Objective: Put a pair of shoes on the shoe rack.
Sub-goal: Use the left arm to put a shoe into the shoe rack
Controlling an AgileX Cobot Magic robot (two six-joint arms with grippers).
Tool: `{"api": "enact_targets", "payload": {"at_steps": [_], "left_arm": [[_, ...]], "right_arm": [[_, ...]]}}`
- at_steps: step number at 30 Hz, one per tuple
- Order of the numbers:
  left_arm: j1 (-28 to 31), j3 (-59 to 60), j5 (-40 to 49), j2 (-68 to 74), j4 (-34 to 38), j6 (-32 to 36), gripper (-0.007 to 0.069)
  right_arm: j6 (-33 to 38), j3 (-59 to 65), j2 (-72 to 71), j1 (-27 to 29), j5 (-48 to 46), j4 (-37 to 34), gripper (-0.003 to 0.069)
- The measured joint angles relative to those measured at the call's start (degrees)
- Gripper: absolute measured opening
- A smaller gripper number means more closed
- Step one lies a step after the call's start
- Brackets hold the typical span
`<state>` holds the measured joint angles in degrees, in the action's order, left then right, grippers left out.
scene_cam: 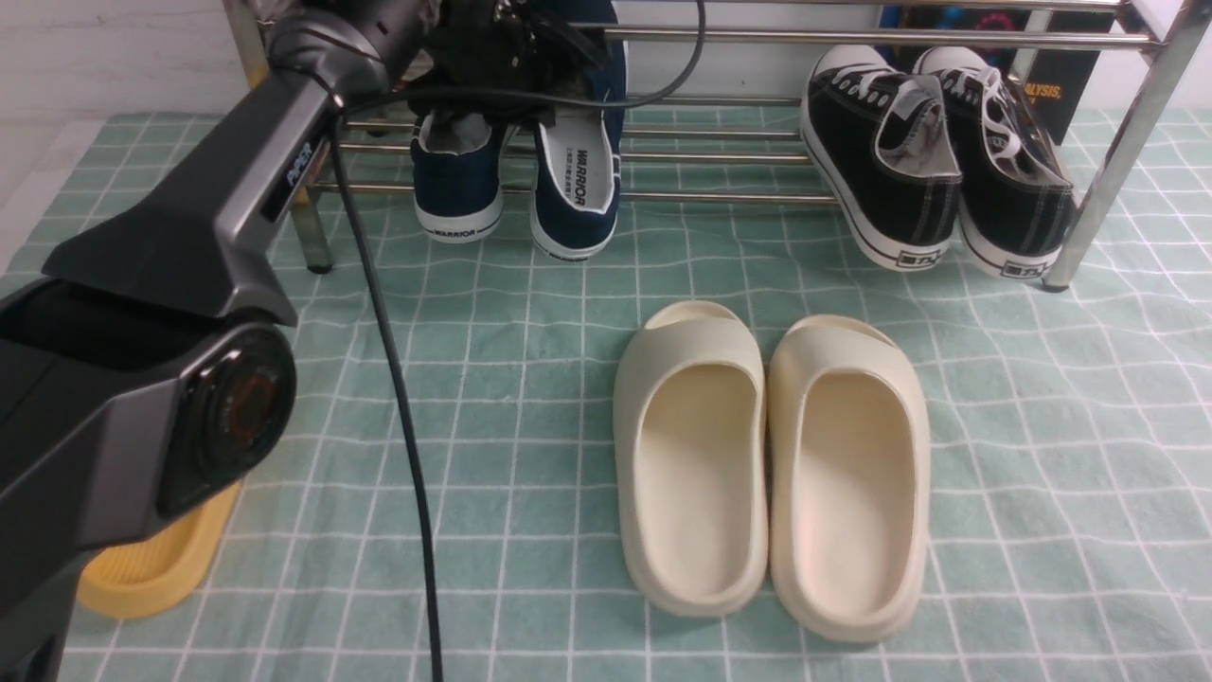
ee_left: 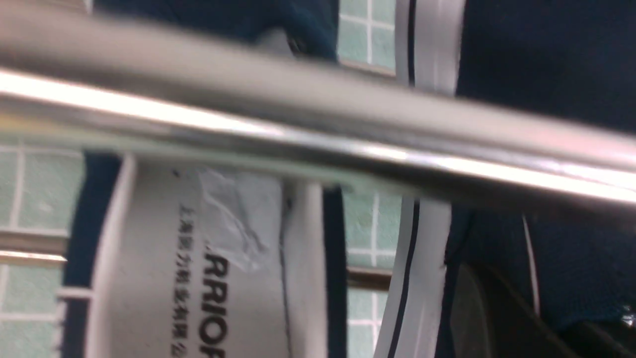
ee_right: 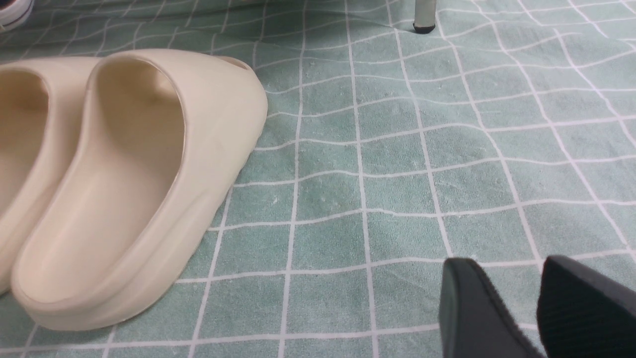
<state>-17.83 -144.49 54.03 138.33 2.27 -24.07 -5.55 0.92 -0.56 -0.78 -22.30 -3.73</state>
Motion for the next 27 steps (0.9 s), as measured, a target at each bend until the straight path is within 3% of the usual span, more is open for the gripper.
{"api": "enact_targets", "payload": {"at_steps": [6, 11, 13, 14, 16, 19, 27], "left_arm": [[0.00, -0.05, -1.25, 1.57, -0.82, 0.79, 0.0011], [0.07, -0.11, -3.04, 1.81, -0.70, 3.58, 0.0087], [0.07, -0.11, -4.32, 1.81, -0.13, 4.71, 0.0176], [0.07, -0.18, -4.53, 1.81, 0.07, 4.77, 0.0184], [0.07, -0.35, -5.12, 1.81, 0.72, 4.82, 0.0291], [0.01, -0.36, -4.29, 1.67, 0.97, 4.87, 0.0365], [0.01, -0.50, 2.87, -3.30, 1.74, 5.19, 0.0375]], "right_arm": [[0.00, 0.00, 0.00, 0.00, 0.00, 0.00, 0.0239], [0.00, 0.00, 0.00, 0.00, 0.00, 0.00, 0.0239], [0.00, 0.00, 0.00, 0.00, 0.00, 0.00, 0.0239], [0.00, 0.00, 0.00, 0.00, 0.00, 0.00, 0.0239], [0.00, 0.00, 0.00, 0.00, 0.00, 0.00, 0.0239], [0.00, 0.00, 0.00, 0.00, 0.00, 0.00, 0.0239], [0.04, 0.00, 0.00, 0.00, 0.00, 0.00, 0.0239]]}}
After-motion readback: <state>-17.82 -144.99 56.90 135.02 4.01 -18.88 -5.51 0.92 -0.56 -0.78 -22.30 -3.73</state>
